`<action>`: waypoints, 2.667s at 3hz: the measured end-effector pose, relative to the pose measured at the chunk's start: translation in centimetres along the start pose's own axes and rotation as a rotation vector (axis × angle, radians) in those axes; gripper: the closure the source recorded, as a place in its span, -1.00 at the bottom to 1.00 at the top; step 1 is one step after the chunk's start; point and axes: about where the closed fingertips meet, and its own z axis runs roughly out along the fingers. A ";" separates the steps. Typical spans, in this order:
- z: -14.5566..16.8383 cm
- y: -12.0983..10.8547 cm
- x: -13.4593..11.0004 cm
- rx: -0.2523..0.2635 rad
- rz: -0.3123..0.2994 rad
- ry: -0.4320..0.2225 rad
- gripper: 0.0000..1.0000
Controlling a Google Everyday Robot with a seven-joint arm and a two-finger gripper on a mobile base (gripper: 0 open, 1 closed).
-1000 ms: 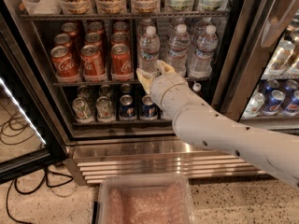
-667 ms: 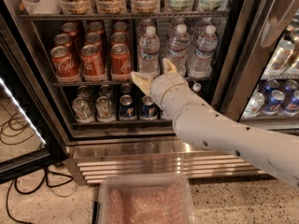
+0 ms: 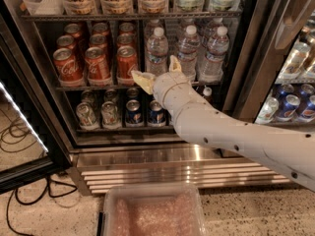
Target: Pick water bottle from middle shelf of fridge
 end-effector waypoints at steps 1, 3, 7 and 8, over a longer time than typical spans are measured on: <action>1.4 -0.2 0.1 0.005 0.015 -0.001 -0.30; 4.6 -2.4 1.9 0.047 0.028 0.016 -0.34; 5.8 -3.2 2.7 0.064 0.034 0.027 0.50; 5.8 -3.2 2.7 0.064 0.034 0.027 1.00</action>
Offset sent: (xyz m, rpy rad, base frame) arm 0.0225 0.0019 -0.0054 0.0229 0.0084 -0.0132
